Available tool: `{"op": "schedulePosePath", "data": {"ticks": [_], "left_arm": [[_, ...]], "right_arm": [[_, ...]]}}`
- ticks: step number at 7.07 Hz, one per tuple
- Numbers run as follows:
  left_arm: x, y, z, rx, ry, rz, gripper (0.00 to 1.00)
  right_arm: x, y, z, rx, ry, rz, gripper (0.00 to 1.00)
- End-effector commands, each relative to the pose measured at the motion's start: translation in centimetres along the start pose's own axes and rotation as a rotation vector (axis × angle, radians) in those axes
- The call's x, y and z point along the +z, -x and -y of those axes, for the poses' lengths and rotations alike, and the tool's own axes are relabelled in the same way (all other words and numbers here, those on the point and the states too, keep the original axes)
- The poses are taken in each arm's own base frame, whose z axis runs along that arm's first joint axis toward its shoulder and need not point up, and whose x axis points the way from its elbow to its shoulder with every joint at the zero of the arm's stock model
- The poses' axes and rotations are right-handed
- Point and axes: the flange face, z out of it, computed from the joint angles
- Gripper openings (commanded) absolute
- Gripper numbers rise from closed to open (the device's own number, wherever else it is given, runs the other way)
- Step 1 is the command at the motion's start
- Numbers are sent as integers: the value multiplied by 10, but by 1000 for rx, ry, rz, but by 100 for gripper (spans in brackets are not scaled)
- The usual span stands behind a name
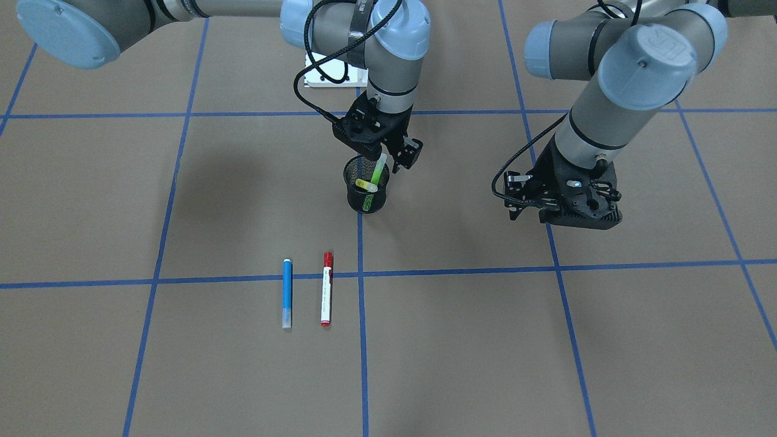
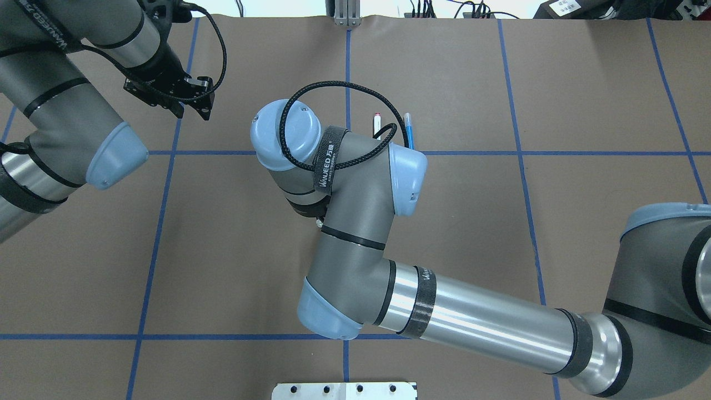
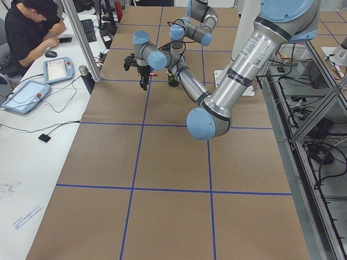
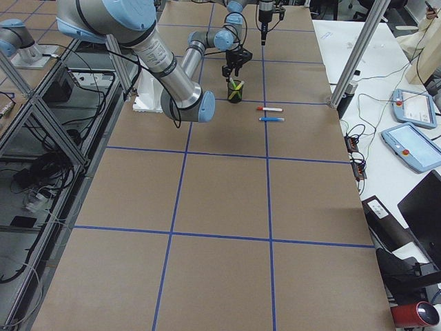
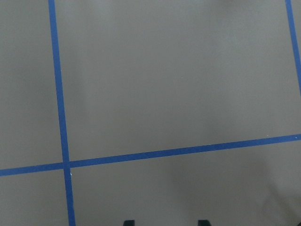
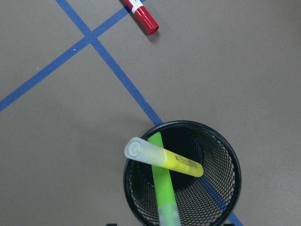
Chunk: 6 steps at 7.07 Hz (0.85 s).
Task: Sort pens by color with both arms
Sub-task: 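Lower the right gripper into the cup onto the green highlighter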
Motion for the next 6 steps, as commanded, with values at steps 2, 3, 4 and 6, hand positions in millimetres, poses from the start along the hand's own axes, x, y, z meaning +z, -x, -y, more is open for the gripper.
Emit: {"op": "schedulePosePath", "data": {"ticks": [2, 3, 4, 6], "left_arm": [[0, 1, -1, 0, -1, 1, 55], [0, 1, -1, 0, -1, 1, 55], [-3, 0, -1, 1, -4, -1, 55], [-4, 2, -1, 0, -7, -1, 55]], "right_arm": [[-2, 1, -3, 1, -3, 3, 67], [-4, 3, -4, 2, -4, 7, 67], [-4, 3, -4, 0, -5, 7, 67], [0, 1, -4, -4, -7, 3, 59]]}}
